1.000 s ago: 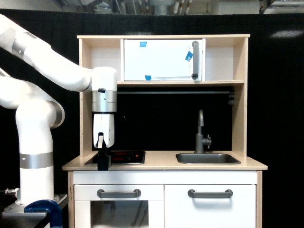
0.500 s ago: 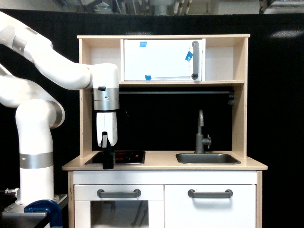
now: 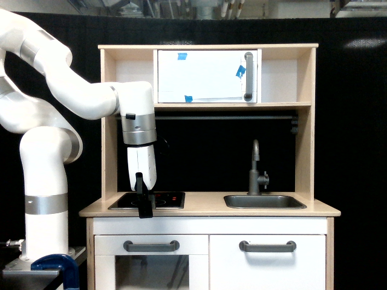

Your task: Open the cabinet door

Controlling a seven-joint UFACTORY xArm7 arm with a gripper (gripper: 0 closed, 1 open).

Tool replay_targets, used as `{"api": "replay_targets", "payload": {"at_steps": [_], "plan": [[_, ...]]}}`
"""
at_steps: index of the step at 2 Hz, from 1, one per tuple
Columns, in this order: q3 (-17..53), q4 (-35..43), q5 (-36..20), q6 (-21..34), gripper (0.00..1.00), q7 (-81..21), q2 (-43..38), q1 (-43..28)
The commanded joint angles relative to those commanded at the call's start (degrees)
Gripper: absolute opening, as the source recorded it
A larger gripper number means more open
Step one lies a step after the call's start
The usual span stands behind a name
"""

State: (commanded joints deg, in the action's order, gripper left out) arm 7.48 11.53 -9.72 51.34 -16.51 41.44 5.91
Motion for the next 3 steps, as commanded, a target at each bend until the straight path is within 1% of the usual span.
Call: {"api": "replay_targets", "payload": {"at_steps": [1,2,3], "plan": [[7.4,8.3,-3.6,-5.6,1.0,-10.4,-11.3,-3.9],[10.9,17.6,-8.3,-7.1,1.0,-12.3,-23.6,-7.2],[9.6,22.5,-14.0,-8.0,1.0,-11.0,-29.3,-10.6]]}}
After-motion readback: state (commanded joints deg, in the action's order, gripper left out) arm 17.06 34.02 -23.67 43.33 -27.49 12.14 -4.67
